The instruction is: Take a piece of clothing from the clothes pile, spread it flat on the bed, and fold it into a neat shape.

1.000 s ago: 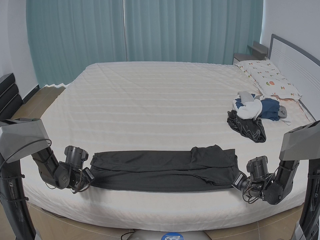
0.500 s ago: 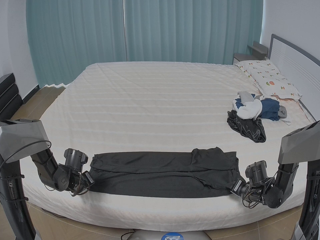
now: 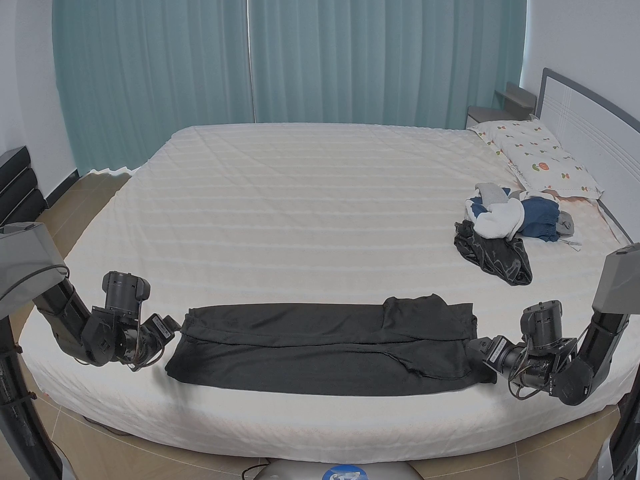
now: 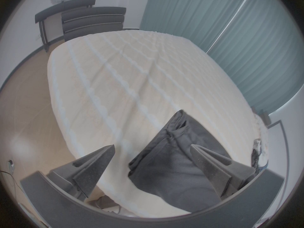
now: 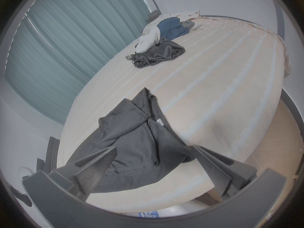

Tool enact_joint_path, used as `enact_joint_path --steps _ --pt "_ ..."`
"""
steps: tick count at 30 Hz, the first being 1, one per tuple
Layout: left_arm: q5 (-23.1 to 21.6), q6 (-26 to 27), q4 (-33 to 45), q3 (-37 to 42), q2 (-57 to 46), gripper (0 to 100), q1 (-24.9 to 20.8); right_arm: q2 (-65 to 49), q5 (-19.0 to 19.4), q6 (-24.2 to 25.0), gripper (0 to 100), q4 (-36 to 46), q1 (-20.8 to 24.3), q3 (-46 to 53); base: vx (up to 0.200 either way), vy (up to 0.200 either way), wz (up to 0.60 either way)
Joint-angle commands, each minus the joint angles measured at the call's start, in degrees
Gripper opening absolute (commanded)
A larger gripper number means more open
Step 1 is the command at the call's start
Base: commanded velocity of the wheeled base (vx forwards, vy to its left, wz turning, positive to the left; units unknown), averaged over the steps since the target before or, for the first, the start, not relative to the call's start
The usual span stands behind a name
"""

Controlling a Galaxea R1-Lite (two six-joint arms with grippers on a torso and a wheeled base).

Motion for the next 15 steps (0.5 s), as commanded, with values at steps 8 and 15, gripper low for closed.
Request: enact_joint_path --steps 8,15 --pt "-2.8 -6.5 0.0 -9.4 5.5 100 -1.1 -1.6 1.6 -0.3 100 -0.1 -4.7 -1.4 0.000 0.000 0.00" --pt "-2.5 -6.8 0.0 -14.6 10.5 100 -3.1 -0.7 1.8 -0.2 100 -0.9 -4.6 -1.5 0.000 0.000 0.00"
